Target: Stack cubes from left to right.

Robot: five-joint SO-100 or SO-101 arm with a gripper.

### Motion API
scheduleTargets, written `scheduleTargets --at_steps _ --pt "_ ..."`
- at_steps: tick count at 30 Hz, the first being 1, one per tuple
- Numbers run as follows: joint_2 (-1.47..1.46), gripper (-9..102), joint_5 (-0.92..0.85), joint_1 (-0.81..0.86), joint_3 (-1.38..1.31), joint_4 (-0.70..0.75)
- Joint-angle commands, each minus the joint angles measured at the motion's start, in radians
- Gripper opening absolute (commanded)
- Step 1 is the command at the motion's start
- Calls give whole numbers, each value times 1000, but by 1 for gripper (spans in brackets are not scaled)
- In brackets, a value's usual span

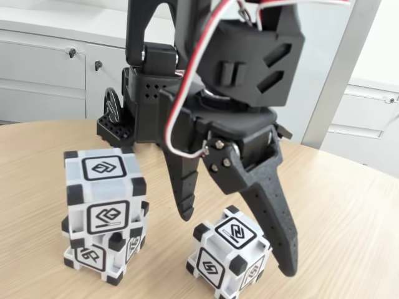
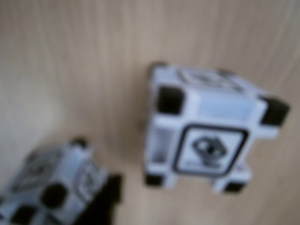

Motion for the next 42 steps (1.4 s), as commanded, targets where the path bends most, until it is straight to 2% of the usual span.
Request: scheduleTargets --at_steps 1,17,26,42 --pt "3 45 -3 -5 -48 -9" --pt "-169 43 87 -35 -49 -17" --pt "-170 42 152 -100 -49 -106" --pt "-172 21 147 -100 -49 -106"
